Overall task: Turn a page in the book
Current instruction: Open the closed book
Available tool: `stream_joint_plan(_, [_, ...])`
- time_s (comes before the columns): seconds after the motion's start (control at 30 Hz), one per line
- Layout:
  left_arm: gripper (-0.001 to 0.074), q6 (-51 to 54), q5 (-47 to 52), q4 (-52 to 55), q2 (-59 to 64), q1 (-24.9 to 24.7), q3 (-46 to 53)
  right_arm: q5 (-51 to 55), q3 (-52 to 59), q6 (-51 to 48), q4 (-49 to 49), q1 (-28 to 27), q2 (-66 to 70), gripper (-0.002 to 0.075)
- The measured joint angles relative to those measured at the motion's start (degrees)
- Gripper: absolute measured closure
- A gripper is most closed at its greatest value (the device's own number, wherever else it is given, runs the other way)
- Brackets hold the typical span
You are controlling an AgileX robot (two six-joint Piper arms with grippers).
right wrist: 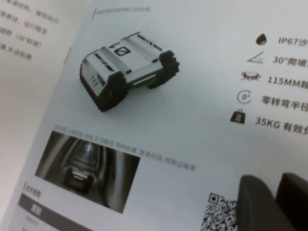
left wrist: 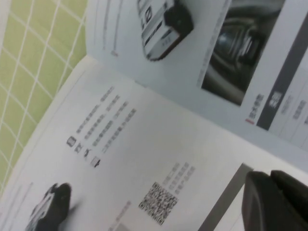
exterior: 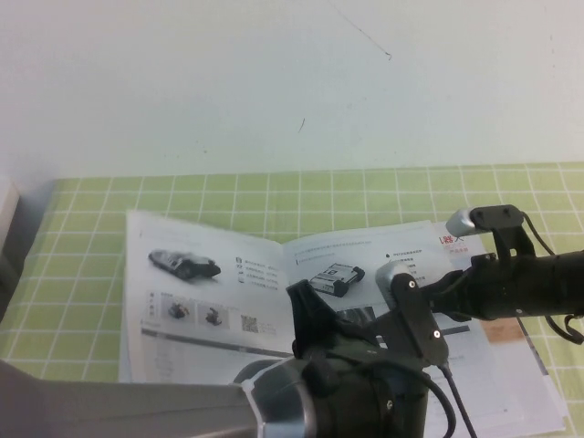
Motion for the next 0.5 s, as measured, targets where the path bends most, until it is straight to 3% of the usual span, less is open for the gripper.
stream_joint_plan(0.27, [0.0739, -2.9, 2.3, -1.5, -0.1, 0.7, 2.2, -1.5, -0.6, 12.2, -5.2, 0.0, 0.0, 0.0613])
stream_joint_plan(0.5, [0.0739, -5.7, -2.6, -4.1, -0.1, 7.6, 5.7, -4.1, 4.0, 17.9, -8.7, 0.0, -3.9, 0.0615])
